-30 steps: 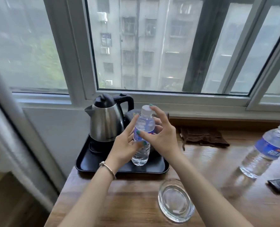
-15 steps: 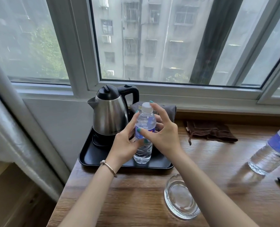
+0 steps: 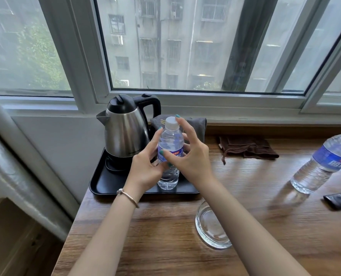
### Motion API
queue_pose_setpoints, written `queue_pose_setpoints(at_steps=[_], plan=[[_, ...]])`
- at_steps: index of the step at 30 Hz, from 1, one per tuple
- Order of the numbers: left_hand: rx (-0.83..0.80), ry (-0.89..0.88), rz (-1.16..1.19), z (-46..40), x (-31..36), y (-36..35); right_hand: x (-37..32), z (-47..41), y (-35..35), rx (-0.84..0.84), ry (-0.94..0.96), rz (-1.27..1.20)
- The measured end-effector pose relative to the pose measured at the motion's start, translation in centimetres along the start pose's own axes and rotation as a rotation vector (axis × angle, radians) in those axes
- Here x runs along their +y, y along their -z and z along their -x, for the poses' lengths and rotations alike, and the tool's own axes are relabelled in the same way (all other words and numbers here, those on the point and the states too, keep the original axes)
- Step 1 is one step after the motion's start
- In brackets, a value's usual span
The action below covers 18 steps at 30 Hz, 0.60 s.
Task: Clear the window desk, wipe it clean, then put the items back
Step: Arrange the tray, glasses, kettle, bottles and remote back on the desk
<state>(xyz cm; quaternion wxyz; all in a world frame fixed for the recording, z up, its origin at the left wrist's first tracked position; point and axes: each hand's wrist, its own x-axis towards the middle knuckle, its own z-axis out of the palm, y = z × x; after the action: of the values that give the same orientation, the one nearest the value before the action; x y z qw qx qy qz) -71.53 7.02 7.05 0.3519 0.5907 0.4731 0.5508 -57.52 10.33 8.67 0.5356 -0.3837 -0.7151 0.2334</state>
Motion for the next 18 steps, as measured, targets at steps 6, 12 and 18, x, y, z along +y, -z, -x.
queue_pose_setpoints(at_steps=[6,12,18], plan=[[-0.009,-0.011,-0.046,0.1,0.2,0.1,0.0,0.1,-0.2,0.017,0.026,0.023],[-0.085,-0.012,-0.080,0.9,0.0,0.1,0.3,0.8,-0.6,-0.032,-0.012,0.009],[0.013,-0.074,-0.167,1.9,0.2,-0.9,0.2,1.5,-0.7,-0.035,-0.047,-0.019]])
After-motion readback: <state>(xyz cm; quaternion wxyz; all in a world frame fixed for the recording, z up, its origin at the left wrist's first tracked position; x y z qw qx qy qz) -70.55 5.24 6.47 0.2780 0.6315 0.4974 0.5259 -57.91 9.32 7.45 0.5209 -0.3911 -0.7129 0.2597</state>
